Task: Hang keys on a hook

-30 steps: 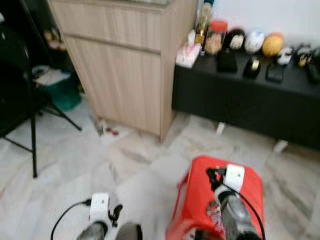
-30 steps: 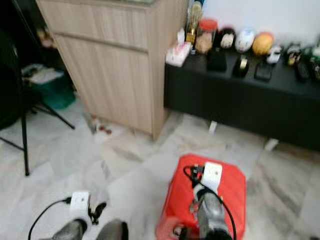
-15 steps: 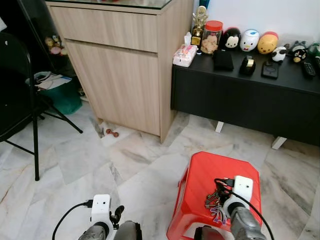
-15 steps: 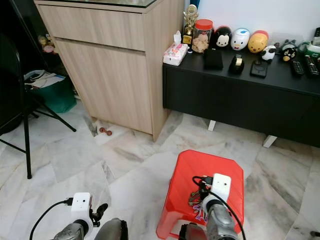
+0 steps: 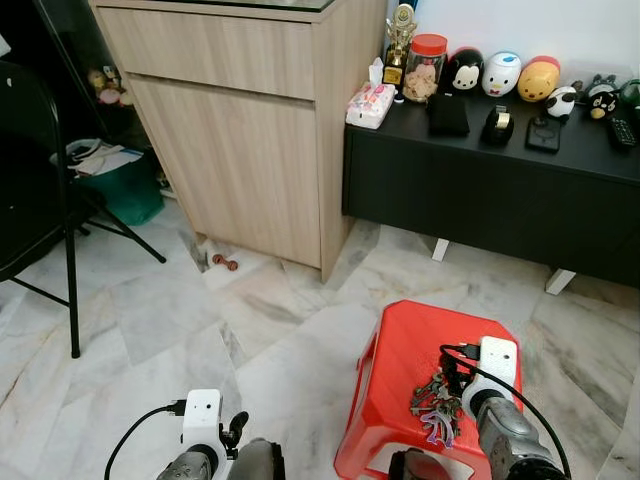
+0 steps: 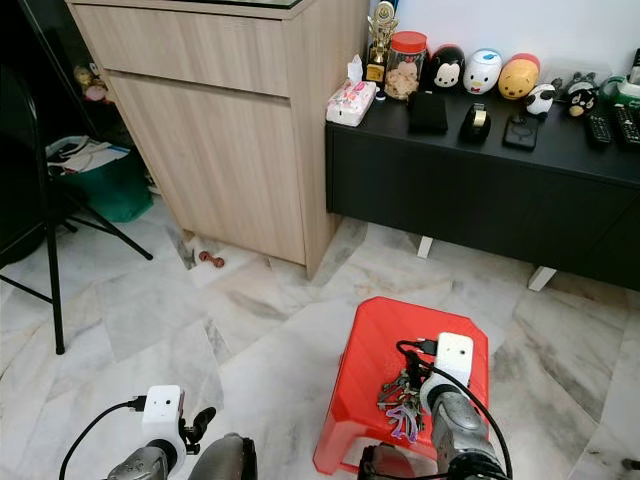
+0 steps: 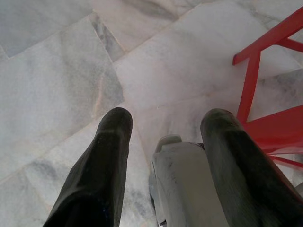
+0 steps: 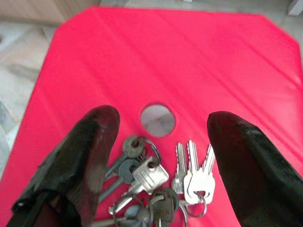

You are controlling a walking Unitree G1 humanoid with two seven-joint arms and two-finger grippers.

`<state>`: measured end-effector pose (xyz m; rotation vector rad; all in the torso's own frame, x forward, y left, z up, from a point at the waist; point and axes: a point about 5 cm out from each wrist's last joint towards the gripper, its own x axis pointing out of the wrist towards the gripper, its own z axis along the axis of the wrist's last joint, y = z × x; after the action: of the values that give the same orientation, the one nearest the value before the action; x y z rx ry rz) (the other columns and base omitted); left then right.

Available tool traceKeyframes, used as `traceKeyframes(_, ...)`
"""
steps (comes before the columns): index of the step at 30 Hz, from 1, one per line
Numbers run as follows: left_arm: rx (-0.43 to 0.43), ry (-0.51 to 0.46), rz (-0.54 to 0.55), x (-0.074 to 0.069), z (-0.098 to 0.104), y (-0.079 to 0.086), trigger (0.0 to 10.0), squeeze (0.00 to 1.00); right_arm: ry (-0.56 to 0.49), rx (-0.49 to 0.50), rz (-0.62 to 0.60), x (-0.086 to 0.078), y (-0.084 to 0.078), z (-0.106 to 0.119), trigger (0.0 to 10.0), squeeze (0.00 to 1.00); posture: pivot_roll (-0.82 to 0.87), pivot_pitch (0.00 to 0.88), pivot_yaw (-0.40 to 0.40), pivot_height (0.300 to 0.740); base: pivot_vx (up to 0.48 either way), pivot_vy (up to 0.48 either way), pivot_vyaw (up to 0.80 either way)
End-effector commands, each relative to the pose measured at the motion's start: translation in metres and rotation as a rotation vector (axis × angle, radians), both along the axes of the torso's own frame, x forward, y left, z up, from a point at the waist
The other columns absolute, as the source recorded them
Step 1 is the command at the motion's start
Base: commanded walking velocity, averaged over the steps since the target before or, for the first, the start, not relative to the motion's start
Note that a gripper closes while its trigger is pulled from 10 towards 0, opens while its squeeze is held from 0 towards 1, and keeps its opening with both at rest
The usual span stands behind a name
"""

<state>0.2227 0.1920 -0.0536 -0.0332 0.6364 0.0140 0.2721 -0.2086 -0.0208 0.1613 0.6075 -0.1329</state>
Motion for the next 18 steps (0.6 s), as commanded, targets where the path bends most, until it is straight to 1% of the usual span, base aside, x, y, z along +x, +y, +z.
traceKeyframes(1, 0.011, 0.039, 0.003, -0.009, -0.006, 0.005, 10.0, 0.00, 0.032, 0.008, 0.031, -0.001, 0.000, -0.002, 10.0, 0.00, 0.12, 0.130, 0.011, 0.639, 0.000, 0.000, 0.00)
traceKeyframes(5, 0.016, 0.039, 0.001, -0.012, -0.007, 0.007, 10.0, 0.00, 0.020, 0.009, 0.078, 0.001, 0.003, 0.000, 10.0, 0.00, 0.12, 0.141, 0.012, 0.639, 0.000, 0.000, 0.00)
traceKeyframes(11, 0.020, 0.019, -0.007, -0.014, -0.006, 0.010, 10.0, 0.00, -0.005, 0.034, 0.062, 0.003, 0.002, 0.003, 10.0, 0.00, 0.13, 0.176, 0.017, 0.639, 0.000, 0.000, 0.00)
traceKeyframes(16, 0.018, 0.013, -0.008, -0.016, -0.006, 0.011, 10.0, 0.00, -0.007, 0.030, 0.073, 0.002, 0.003, 0.001, 10.0, 0.00, 0.13, 0.196, 0.020, 0.639, 0.000, 0.000, 0.00)
traceKeyframes(18, 0.018, 0.003, -0.009, -0.020, -0.007, 0.012, 10.0, 0.00, -0.015, 0.028, 0.068, 0.000, 0.004, 0.000, 10.0, 0.00, 0.14, 0.212, 0.020, 0.639, 0.000, 0.000, 0.00)
